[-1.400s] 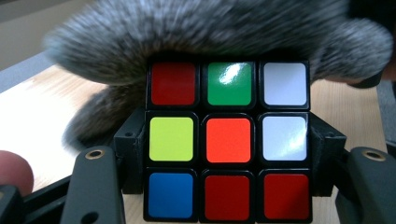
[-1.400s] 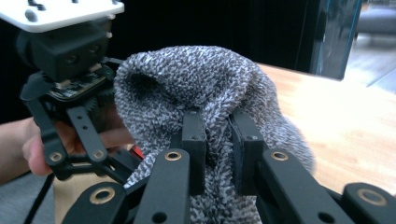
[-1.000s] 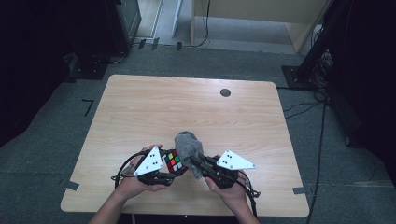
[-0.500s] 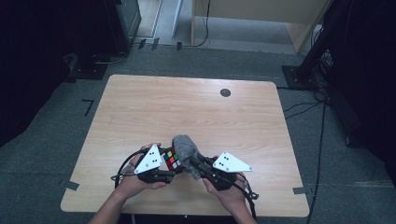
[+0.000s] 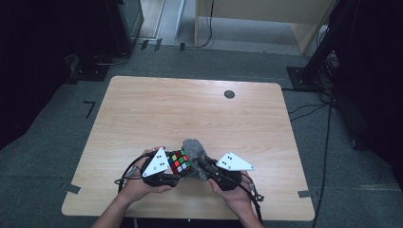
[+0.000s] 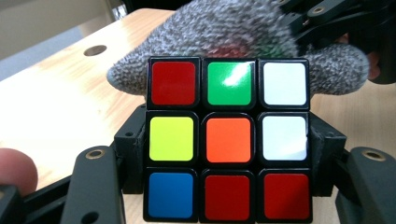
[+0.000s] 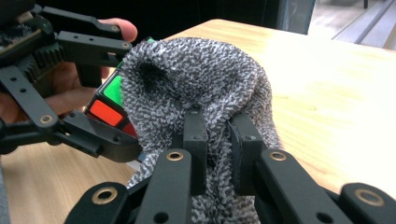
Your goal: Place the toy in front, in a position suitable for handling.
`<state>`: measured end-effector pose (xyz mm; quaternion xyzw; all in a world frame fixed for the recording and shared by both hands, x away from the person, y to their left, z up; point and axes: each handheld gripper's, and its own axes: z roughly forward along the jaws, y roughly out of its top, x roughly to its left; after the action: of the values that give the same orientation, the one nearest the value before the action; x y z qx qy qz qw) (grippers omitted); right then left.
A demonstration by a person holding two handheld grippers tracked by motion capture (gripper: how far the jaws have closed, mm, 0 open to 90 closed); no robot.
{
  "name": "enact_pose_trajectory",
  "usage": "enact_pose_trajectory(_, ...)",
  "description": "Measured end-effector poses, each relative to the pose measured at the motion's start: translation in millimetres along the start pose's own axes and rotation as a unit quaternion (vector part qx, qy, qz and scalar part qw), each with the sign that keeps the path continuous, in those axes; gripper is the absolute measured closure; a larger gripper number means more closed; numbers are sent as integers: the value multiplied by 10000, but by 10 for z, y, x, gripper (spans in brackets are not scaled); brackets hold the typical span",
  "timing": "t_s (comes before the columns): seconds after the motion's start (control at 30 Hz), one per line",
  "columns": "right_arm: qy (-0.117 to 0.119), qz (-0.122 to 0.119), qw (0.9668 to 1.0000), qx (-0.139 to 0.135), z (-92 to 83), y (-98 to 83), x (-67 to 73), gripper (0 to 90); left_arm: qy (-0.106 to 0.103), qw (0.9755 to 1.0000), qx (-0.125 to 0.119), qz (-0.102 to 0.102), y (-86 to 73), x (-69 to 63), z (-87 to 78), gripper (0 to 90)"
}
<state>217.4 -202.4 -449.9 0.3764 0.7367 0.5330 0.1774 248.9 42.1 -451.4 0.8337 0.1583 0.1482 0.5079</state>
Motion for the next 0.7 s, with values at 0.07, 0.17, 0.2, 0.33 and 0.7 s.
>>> enact_pose_trajectory(0.07,92,-126,9997,-168,-32,35,78,805,-95,9999,-30,-62,1,13,-1,341)
enact_pose_trajectory(0.17,379,-252,9979,-456,-76,103,159,804,-152,9997,-85,-145,8,16,-4,341)
enact_pose_trajectory(0.2,406,-233,9978,-477,-75,105,150,804,-130,9998,-69,-120,12,13,-3,341)
enact_pose_trajectory(0.33,152,-114,9997,-170,-8,4,0,803,-41,9999,24,-105,5,13,11,341)
enact_pose_trajectory(0.7,86,-99,9995,-279,-16,34,16,798,3,9999,-156,-67,21,7,-24,341)
